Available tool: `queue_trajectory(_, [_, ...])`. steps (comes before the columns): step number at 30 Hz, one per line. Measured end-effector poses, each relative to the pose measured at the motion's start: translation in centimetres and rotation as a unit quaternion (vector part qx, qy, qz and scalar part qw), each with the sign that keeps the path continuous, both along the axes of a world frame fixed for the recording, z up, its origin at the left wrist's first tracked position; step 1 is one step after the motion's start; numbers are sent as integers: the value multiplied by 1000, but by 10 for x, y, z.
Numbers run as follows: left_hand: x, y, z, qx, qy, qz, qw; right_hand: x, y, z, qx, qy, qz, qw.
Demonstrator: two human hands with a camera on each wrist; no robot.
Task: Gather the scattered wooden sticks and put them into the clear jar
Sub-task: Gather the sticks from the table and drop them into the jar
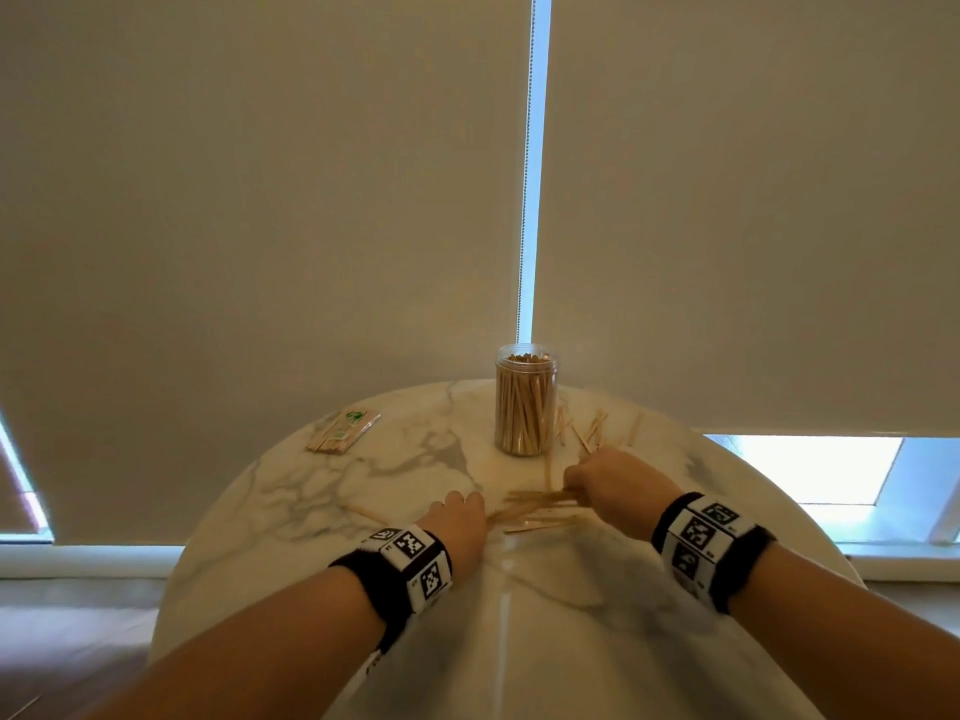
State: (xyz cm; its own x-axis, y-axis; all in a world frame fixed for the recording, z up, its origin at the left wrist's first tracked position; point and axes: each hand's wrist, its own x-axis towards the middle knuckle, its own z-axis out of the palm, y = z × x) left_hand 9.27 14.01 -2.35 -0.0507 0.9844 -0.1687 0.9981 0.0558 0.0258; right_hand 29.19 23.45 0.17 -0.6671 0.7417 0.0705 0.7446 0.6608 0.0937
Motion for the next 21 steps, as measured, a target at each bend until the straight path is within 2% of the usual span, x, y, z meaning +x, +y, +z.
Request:
queue_trajectory(3, [-10,-1,6,31,-145,42,988,14,-3,15,-43,96,-54,993])
queue_trajectory(5, [-13,0,13,95,-266,77,956,21,-7,25,-70,202,-74,974])
queue_trajectory(7, [-11,2,21,155,-388,107,902,21,-13,32,-128,317,-69,937])
queue_trajectory(9, [-3,3,26,186,-491,122,842,12,-23,36,-225,425,-45,876])
queue_trajectory(10, [2,3,28,192,-540,120,811,6,-29,38,-264,463,-31,846])
queue_trajectory(12, [13,3,29,183,-625,105,752,-9,-41,39,-308,506,-2,805])
queue_trajectory(14, [26,3,30,172,-684,76,705,-26,-51,37,-311,510,28,802])
queue_trajectory(16, [32,9,27,193,-714,67,669,-41,-59,35,-281,494,40,822])
queue_trajectory(19, [27,15,24,242,-713,100,651,-58,-62,31,-247,503,41,827])
queue_trajectory(21, [20,15,25,247,-745,118,609,-67,-66,28,-228,492,50,838])
